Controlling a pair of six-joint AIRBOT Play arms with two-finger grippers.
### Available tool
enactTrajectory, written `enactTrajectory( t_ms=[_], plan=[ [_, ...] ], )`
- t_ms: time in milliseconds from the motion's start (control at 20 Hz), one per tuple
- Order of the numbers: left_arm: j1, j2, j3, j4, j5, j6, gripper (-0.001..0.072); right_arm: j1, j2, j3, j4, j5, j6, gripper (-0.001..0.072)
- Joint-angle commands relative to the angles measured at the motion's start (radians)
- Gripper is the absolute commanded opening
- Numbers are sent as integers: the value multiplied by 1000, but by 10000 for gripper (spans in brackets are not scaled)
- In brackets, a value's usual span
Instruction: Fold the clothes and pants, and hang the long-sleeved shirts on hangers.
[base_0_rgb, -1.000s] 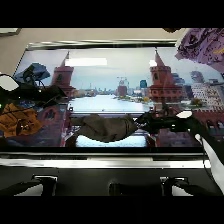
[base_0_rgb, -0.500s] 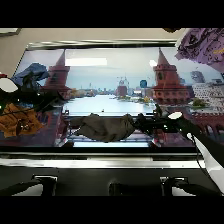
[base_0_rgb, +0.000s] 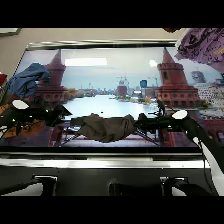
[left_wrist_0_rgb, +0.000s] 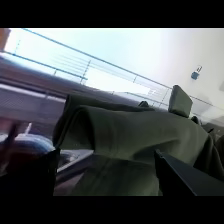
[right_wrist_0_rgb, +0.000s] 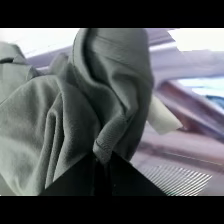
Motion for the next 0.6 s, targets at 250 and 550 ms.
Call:
enactTrajectory(
  t_ms=[250,550],
  plan=[
    [-71,-134,-26,-147,145,59,659,1,14,1,-7,26,8,37],
    [-90,-129,29,-271,161,132,15,1,45,72,-126,-9,-13,36]
  ],
)
